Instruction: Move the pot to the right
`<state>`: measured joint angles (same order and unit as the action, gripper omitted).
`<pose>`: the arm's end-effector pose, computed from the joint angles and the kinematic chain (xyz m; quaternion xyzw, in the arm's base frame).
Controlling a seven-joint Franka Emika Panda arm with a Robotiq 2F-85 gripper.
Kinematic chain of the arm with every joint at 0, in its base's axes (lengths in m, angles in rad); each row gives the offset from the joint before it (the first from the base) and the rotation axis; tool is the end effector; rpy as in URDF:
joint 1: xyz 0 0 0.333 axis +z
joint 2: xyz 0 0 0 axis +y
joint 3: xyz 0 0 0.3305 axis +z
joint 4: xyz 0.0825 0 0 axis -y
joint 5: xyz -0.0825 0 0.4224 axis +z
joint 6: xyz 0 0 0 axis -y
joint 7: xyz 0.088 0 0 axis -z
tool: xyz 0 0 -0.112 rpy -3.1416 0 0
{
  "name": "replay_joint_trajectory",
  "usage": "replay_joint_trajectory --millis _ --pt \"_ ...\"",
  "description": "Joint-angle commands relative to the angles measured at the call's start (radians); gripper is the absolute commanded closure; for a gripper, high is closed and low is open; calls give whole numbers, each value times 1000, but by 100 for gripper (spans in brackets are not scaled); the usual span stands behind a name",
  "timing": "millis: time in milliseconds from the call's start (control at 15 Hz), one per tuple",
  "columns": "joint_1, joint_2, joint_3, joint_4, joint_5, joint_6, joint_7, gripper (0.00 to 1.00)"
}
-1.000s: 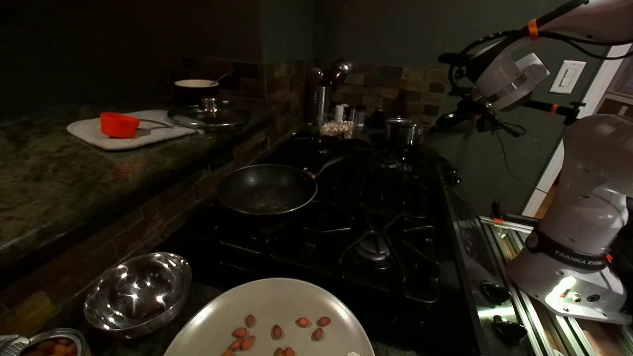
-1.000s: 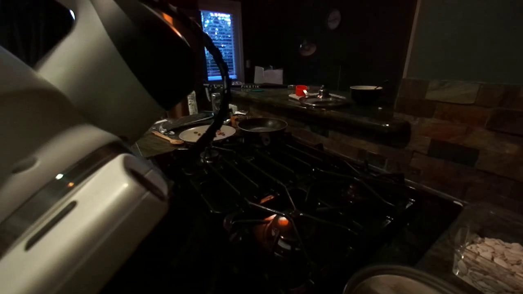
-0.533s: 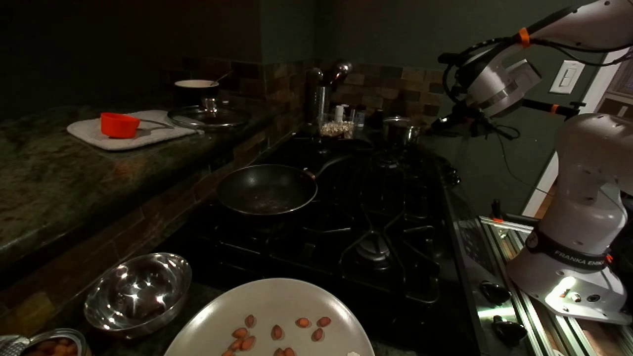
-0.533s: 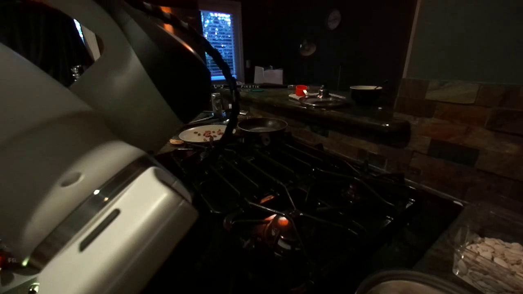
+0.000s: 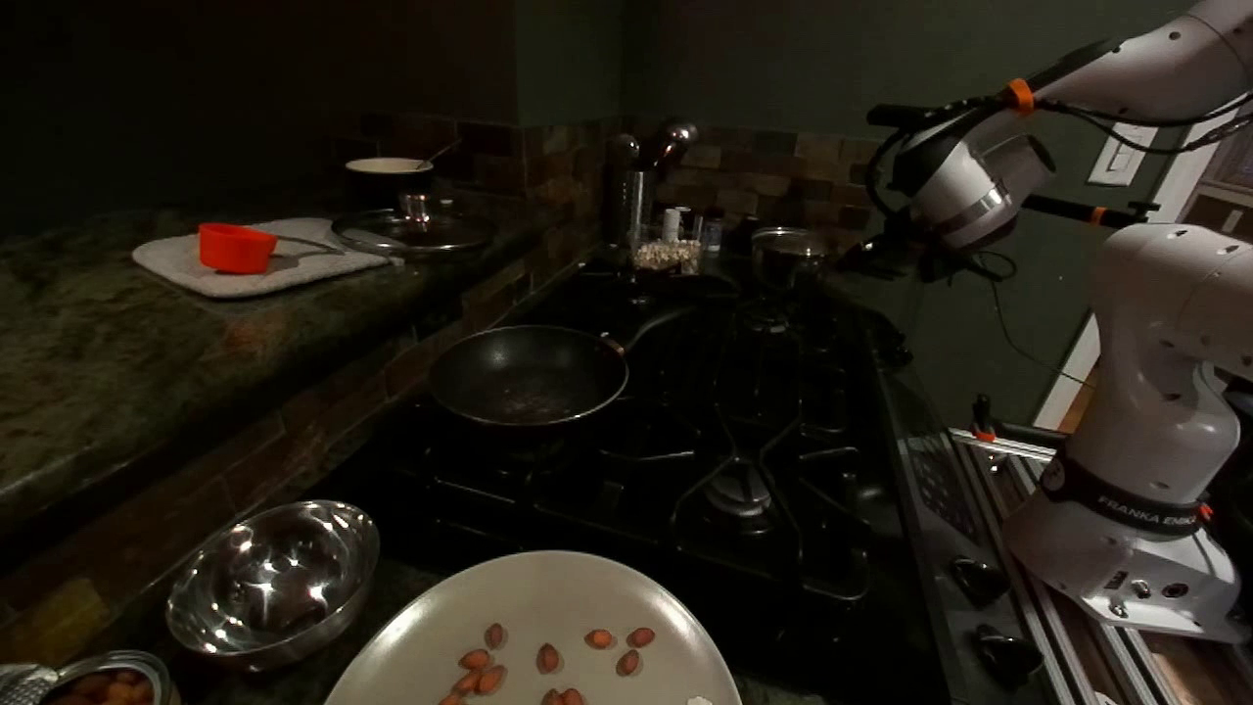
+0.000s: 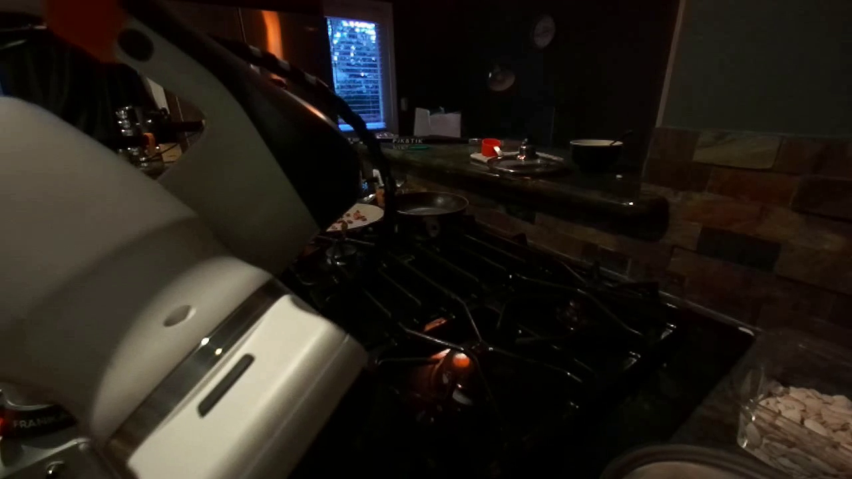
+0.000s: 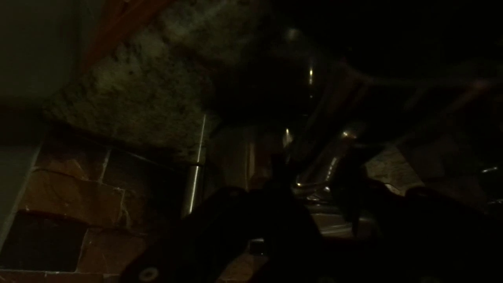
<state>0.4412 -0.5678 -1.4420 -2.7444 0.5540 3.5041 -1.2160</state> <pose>0.2142 -0.3972 0.2834 0.8773 -0.2687 0.3681 0.1501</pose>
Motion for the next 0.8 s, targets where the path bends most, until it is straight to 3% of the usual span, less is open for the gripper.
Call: replay_joint_trajectory --millis 0,67,200,267,467,733 --pt "70 -54 -76 16 -47 56 -18 43" --pt "39 -3 -88 -7 -221 32 153 43" --pt "17 14 -89 -17 -362 26 257 29" --pt "30 -21 -62 2 -251 34 140 22" --pt "-19 33 25 2 -226 -21 161 1" --pt "-124 59 209 1 -164 -87 121 0"
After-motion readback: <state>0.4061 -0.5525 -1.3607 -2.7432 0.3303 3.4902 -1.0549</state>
